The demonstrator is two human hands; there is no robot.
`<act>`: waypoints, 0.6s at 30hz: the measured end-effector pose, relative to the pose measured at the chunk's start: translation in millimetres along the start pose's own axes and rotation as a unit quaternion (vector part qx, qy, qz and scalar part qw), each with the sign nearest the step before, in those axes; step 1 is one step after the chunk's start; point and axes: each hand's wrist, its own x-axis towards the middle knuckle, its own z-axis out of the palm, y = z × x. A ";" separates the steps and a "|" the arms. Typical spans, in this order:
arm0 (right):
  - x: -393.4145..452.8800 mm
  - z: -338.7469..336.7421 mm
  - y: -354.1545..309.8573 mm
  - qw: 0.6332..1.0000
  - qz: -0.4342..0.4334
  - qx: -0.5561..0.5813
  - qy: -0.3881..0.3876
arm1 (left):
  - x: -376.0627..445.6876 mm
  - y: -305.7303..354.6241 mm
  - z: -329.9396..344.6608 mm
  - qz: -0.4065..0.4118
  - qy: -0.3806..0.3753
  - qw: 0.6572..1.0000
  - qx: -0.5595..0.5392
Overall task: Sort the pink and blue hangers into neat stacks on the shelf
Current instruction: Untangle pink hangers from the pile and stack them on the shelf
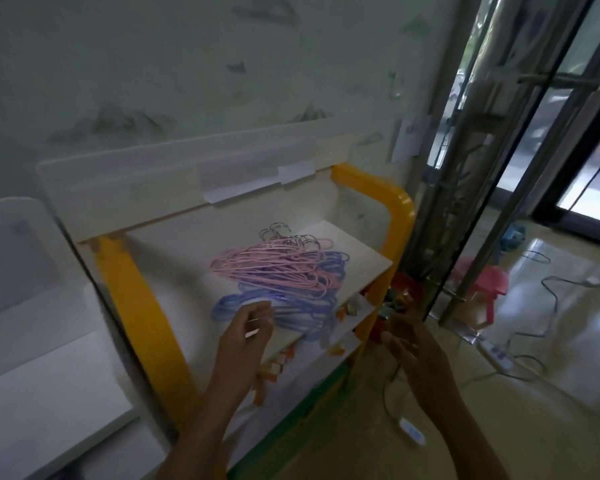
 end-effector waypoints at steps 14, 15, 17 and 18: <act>142.4 -30.7 49.6 0.992 0.033 0.090 -0.082 | 90.5 -8.0 81.2 -0.024 0.047 0.999 -0.002; 154.5 -32.7 51.8 0.992 0.025 0.081 -0.092 | 94.7 -7.4 87.1 -0.023 0.057 0.998 0.004; 176.9 -36.7 53.8 0.992 0.007 0.065 -0.112 | 101.3 -6.4 96.0 -0.029 0.077 0.996 0.018; 186.0 -38.1 52.1 0.990 0.001 0.067 -0.122 | 103.8 -5.8 99.0 -0.030 0.087 0.996 0.019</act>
